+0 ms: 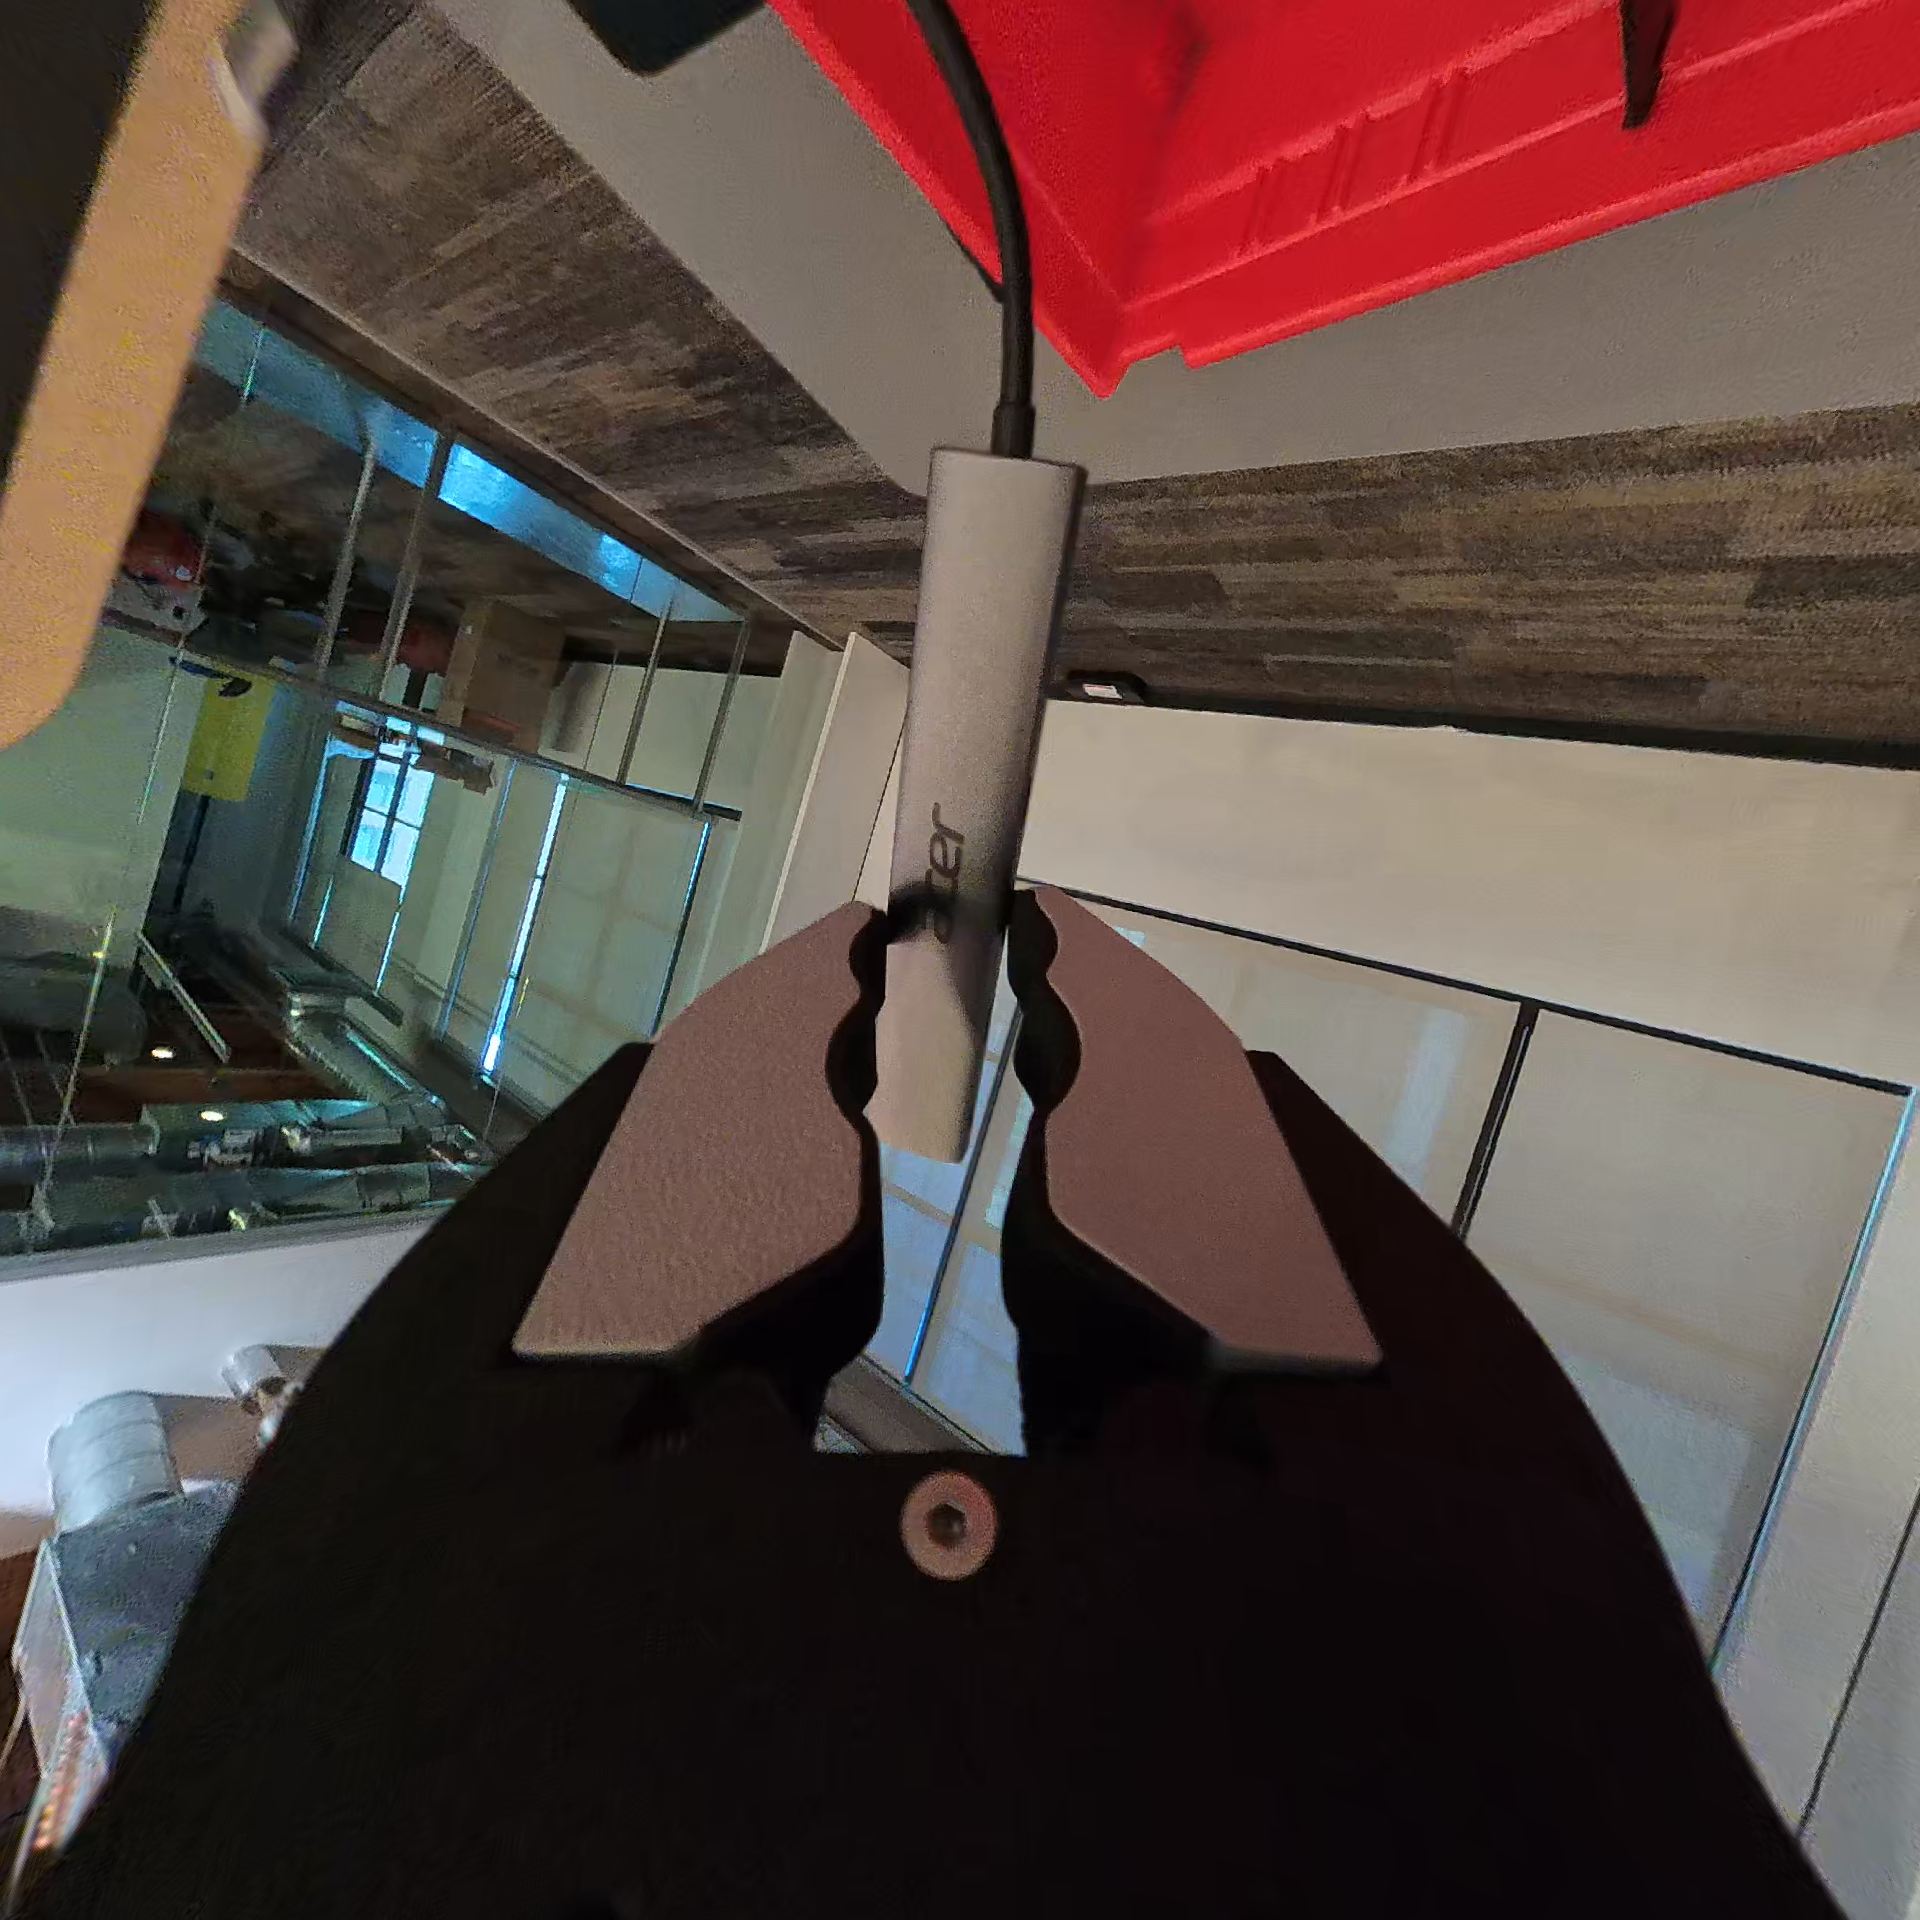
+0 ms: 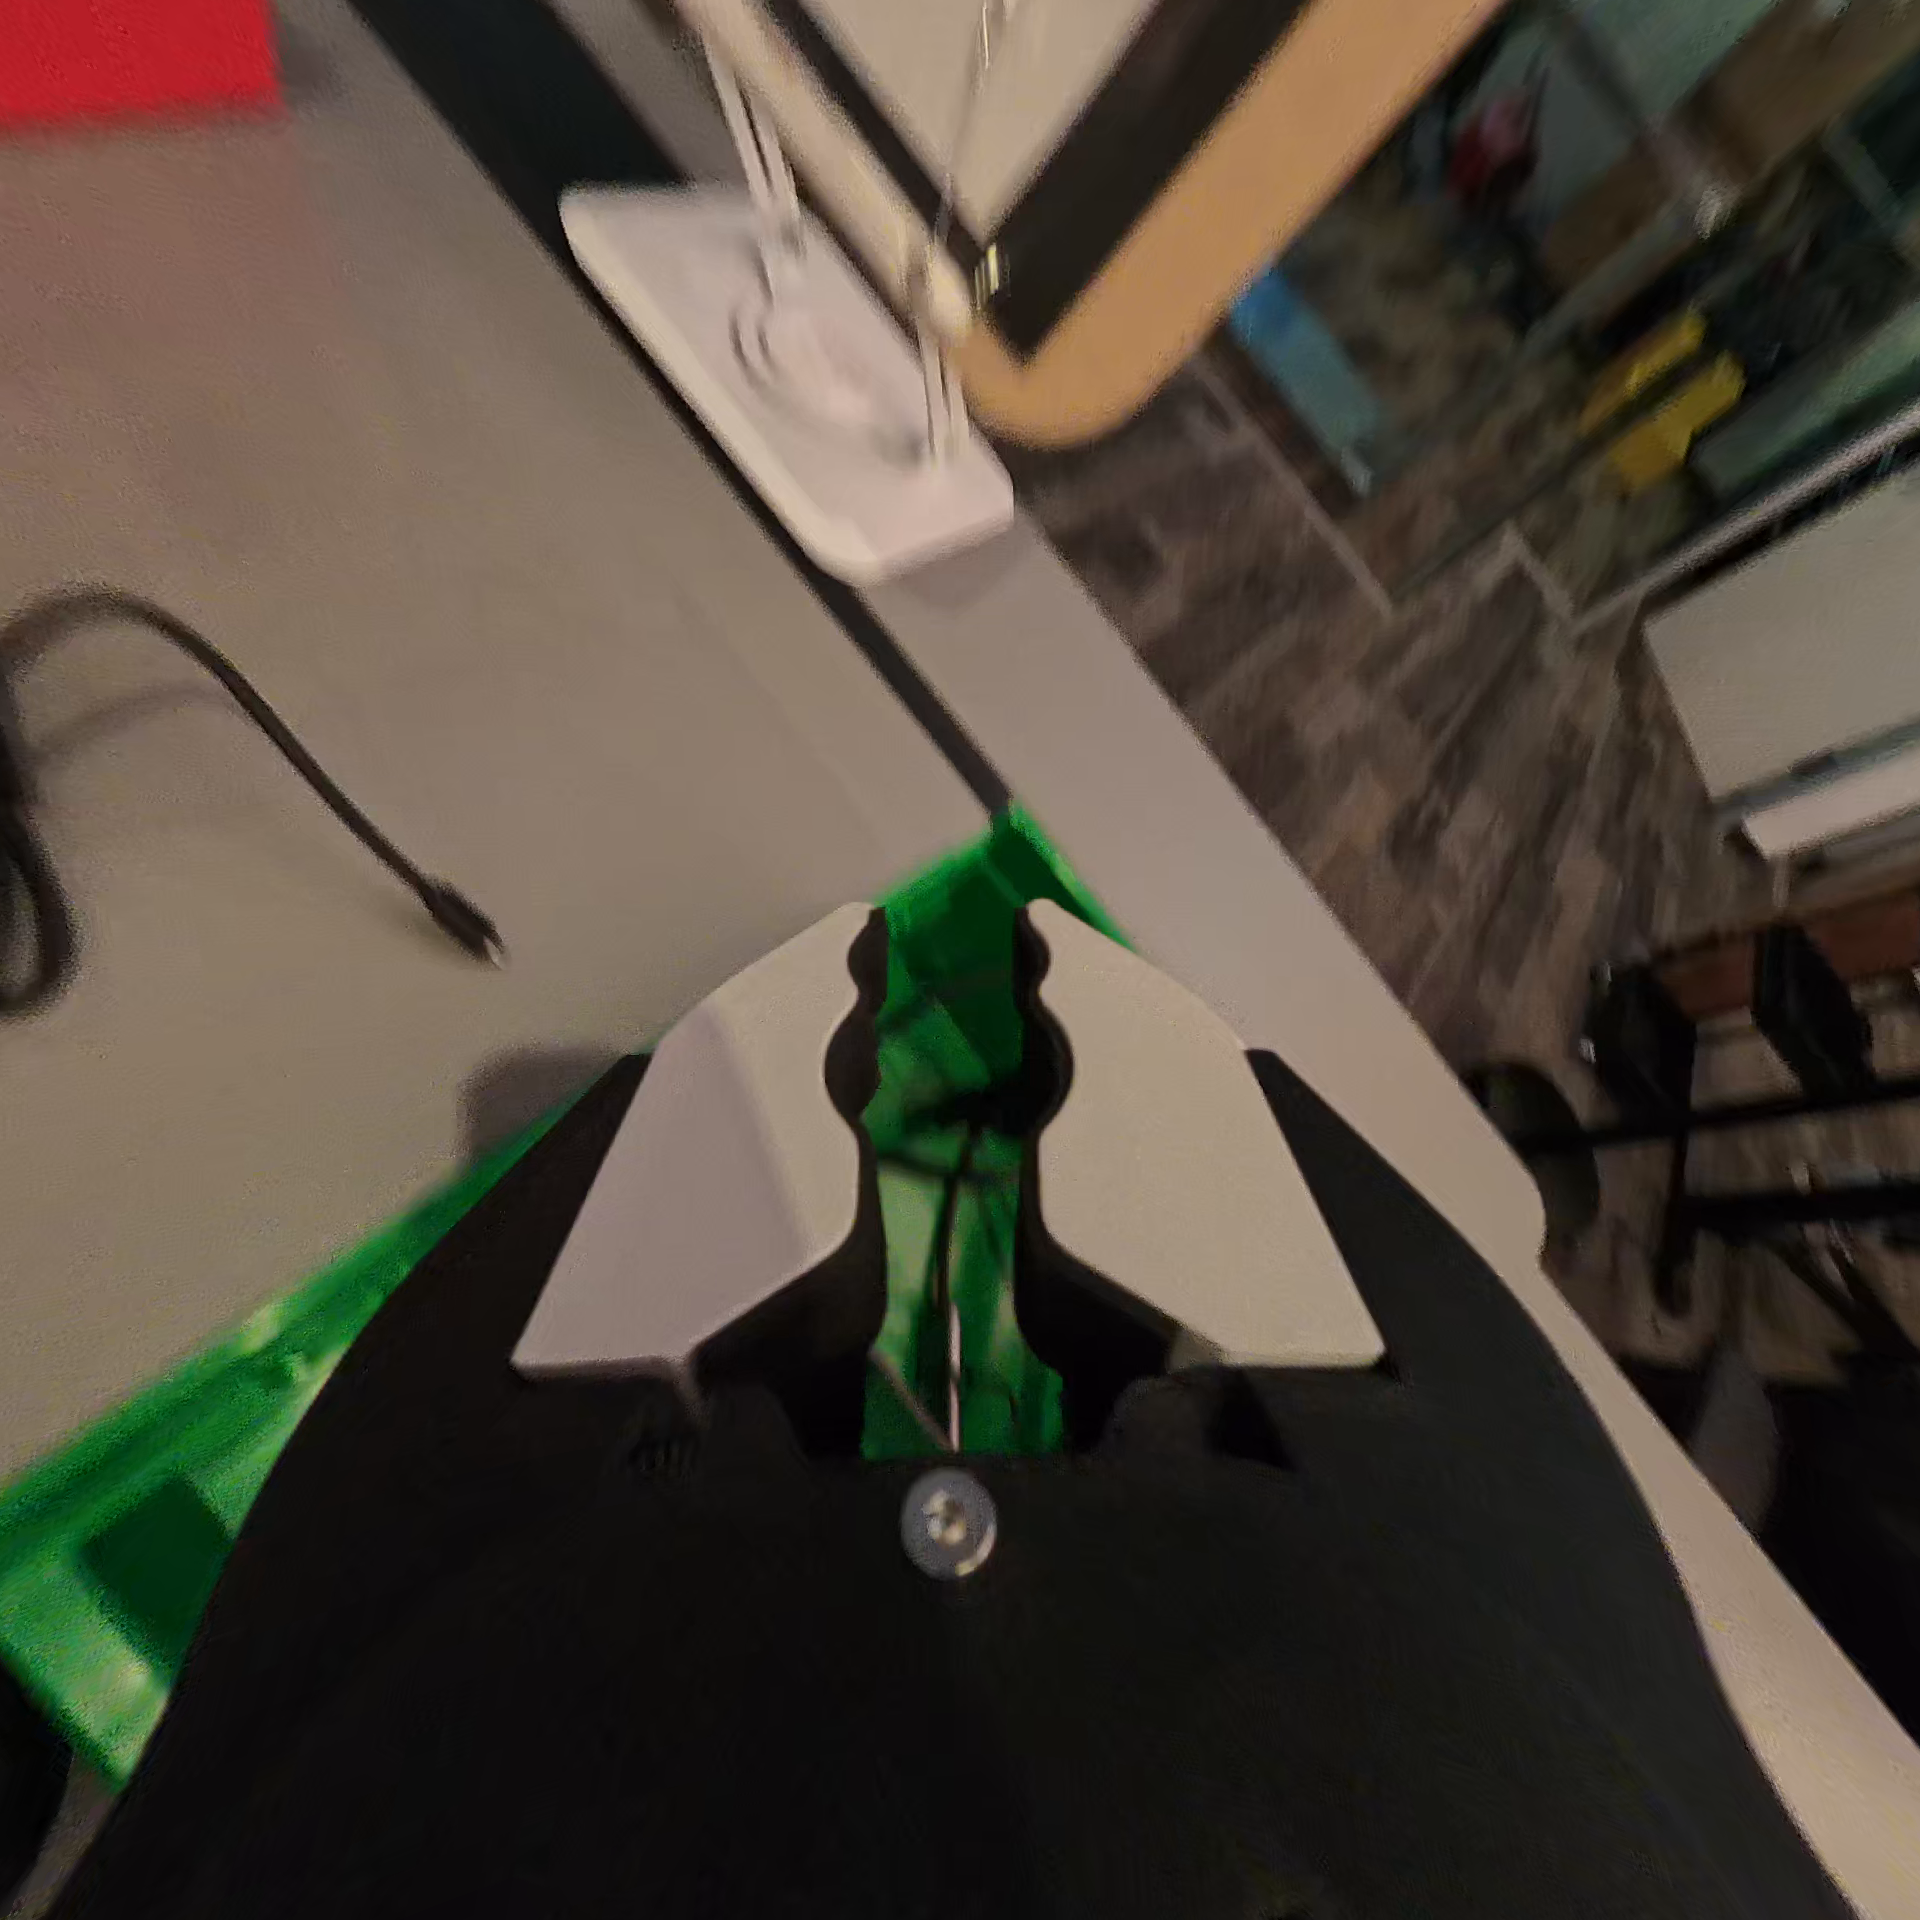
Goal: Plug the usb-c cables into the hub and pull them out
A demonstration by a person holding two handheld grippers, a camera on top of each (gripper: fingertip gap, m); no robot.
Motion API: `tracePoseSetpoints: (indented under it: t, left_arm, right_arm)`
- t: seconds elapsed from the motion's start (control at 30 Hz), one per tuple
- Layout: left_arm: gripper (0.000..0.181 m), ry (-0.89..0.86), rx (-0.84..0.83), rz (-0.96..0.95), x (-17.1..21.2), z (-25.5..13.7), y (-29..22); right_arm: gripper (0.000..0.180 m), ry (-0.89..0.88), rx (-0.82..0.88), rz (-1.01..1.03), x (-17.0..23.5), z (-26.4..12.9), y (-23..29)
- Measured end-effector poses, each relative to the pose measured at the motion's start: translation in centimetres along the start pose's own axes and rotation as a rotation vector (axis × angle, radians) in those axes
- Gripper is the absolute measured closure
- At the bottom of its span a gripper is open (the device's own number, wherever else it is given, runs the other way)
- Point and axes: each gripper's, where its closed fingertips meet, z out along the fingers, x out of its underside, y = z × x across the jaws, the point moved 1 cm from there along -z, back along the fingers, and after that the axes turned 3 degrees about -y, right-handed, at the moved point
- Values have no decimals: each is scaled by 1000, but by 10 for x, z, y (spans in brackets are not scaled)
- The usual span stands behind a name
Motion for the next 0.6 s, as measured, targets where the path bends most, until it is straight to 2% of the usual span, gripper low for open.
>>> tracePoseSetpoints:
  t: [0.03,0.1,0.23,0.33,0.43,0.6]
  left_arm:
    - [159,-3,-6,-14,0,-13,4]
    - [159,-26,-14,-46,-4,-39,12]
    - [159,-94,-19,-98,-25,-88,29]
    - [159,-130,-20,-116,-43,-119,42]
    - [159,-146,-24,-101,-63,-145,54]
    - [159,-167,-26,-71,-96,-185,71]
  right_arm:
    - [153,-85,-4,9,-20,2,3]
    - [150,-261,-29,48,-65,3,13]
    - [131,-682,-143,94,-155,-5,55]
    - [129,-966,-199,112,-194,-12,91]
    - [128,-1090,-47,7,-209,-11,118]
    - [131,-1128,270,-227,-225,-22,151]
